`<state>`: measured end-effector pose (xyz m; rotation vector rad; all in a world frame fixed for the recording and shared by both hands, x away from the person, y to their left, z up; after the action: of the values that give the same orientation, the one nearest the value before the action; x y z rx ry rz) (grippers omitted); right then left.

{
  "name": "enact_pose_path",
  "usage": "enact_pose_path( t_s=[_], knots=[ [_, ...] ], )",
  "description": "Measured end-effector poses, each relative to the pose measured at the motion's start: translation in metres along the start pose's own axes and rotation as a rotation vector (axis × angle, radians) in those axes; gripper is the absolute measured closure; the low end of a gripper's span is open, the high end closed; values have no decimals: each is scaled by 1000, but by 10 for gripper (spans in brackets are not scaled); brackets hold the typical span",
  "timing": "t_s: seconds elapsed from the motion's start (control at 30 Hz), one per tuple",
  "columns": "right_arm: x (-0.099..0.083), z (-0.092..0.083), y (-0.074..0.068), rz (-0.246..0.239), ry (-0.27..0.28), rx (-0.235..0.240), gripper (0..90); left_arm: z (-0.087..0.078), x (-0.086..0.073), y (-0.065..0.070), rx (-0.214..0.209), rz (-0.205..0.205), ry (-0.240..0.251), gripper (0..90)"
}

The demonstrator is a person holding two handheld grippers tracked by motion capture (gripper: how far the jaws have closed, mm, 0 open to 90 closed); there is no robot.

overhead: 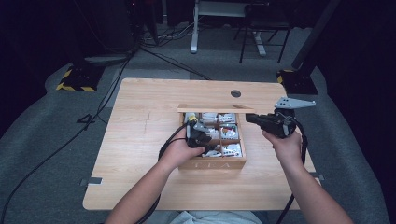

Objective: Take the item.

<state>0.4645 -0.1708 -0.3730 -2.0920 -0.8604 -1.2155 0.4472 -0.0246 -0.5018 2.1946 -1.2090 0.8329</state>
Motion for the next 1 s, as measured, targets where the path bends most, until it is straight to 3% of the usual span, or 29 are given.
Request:
enact_pose_path(
  t_s=[0.4,0.53,1.0],
  knots=[
    [1,0,0,-1,-1,1,900,8,-5,1,-16,2,-97,659],
    [1,1,-1,-1,-1,4,900,9,-8,-2,-1,4,-123,722],
    [3,1,-1,-3,-3,2,900,9,-9,-2,-33,27,-108,870]
  ],
)
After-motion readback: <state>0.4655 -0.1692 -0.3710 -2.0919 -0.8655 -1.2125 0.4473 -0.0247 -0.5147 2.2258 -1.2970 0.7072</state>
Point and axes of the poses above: each handheld gripper's, and its own axes: z roughly forward along the jaws, x roughly out of its top, y roughly to its right, the point moved 10 cm from there along z, roughly forward along the jaws
